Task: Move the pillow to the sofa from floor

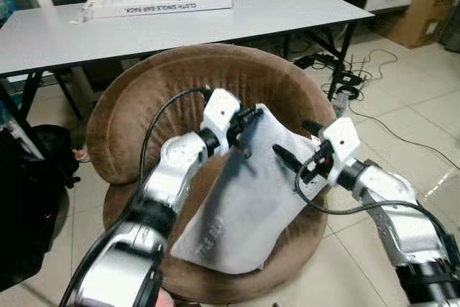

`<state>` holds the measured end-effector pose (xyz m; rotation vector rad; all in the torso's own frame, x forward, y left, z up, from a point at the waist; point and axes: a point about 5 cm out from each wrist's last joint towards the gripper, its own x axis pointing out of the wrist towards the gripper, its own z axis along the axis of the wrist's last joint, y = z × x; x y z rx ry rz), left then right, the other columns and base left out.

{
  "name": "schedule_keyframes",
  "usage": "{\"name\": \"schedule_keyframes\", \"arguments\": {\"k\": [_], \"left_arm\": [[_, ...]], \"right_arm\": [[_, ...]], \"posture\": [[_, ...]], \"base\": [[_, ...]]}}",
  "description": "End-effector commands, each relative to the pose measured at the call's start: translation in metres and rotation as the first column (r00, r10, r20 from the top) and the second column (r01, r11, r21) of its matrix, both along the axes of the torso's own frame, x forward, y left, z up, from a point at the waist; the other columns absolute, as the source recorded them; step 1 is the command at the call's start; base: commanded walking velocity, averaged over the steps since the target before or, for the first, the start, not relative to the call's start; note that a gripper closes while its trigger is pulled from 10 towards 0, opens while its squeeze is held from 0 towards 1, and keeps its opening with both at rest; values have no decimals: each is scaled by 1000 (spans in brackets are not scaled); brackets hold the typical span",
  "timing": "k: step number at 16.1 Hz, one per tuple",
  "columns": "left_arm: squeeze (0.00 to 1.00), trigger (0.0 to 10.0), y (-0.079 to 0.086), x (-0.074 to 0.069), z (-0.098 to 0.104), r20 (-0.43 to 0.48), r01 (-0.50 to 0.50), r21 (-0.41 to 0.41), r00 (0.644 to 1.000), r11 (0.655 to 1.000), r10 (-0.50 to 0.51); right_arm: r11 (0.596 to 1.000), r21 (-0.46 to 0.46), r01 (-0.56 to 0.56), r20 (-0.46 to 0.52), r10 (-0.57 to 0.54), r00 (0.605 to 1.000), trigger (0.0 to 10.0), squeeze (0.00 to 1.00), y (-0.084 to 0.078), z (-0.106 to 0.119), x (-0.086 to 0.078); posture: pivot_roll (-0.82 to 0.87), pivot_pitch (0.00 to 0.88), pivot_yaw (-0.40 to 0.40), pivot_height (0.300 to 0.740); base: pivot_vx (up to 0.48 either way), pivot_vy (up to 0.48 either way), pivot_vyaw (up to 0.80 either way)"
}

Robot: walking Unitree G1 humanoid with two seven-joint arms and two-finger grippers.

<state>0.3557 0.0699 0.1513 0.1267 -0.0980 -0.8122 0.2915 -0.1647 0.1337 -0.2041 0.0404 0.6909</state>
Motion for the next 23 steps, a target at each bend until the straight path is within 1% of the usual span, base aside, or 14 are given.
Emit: {"name": "schedule_keyframes", "arguments": {"k": [1, 2, 4, 5, 7, 10, 12, 13, 14, 15, 19, 21, 22, 23], "left_arm": [[0, 10000, 5, 9, 15, 59, -43, -34, 997, 999, 45], [0, 10000, 10, 15, 12, 38, -90, -26, 995, 996, 91], [0, 10000, 16, 19, 2, 7, -135, 3, 991, 991, 135], [0, 10000, 21, 19, -8, -12, -150, 45, 989, 988, 150], [0, 10000, 26, 19, -13, -17, -168, 78, 985, 983, 170], [0, 10000, 36, 18, -25, 1, -198, 210, 979, 958, 202], [0, 10000, 39, 19, -28, 25, -213, 271, 976, 939, 215], [702, 10000, 42, 20, -27, 42, -229, 305, 973, 925, 227], [1000, 10000, 47, 23, -25, 72, -266, 332, 964, 905, 257], [1000, 10000, 51, 25, -22, 95, -295, 334, 955, 895, 280], [1000, 10000, 58, 28, -16, 124, -341, 332, 940, 879, 317], [1000, 10000, 58, 29, -13, 136, -365, 305, 931, 880, 339], [580, 10000, 58, 29, -13, 136, -371, 297, 929, 880, 345], [580, 10000, 59, 29, -14, 105, -375, 260, 927, 890, 360]], "right_arm": [[1000, -11, -15, 9, 15, 1000, 10000, 0, -1, 6, -2], [1000, -13, -21, 0, 21, 1000, 10000, 0, -2, 7, -6], [998, -31, -53, -25, 52, 998, 10000, 0, 1, 5, -16], [996, -57, -64, -44, 61, 997, 10000, 0, 6, 1, -24], [996, -70, -48, -61, 44, 997, 10000, 0, 11, -4, -29], [993, -113, -33, -119, 19, 993, 10000, 0, 32, -18, -56], [995, -86, -44, -143, 31, 989, 10000, 0, 43, -17, -67], [996, -81, -45, -151, 32, 988, 10000, 0, 46, -17, -69], [996, -80, -42, -160, 29, 987, 10000, 0, 51, -18, -74], [996, -82, -30, -165, 17, 986, 10000, 0, 53, -17, -78], [996, -87, -6, -173, -10, 985, 10000, 0, 53, -19, -79], [995, -93, 29, -168, -45, 985, 10000, 0, 52, -20, -68], [995, -95, 37, -166, -52, 985, 10000, 0, 52, -21, -66], [993, -96, 65, -162, -80, 984, 10000, 0, 51, -22, -61]], "posture": [[-37, 0, 45, 740], [-49, 0, 41, 740], [-73, 0, 35, 740], [-93, 0, 26, 740], [-100, 0, 18, 740], [-143, 0, 6, 740], [-155, 28, 6, 740], [-157, 42, 7, 740], [-160, 60, 12, 740], [-158, 62, 13, 740], [-146, 57, 18, 740], [-113, 16, 18, 740], [-113, 16, 18, 740], [-93, 0, 18, 740]], "base": [[0, 0, 0], [0, 0, 0], [0, 0, 0], [0, 0, 0], [0, 0, 0], [0, 0, 0], [0, 0, 0], [0, 0, 0], [0, 0, 0], [0, 0, 0], [0, 0, 0], [0, 0, 0], [0, 0, 0], [0, 0, 0]]}}
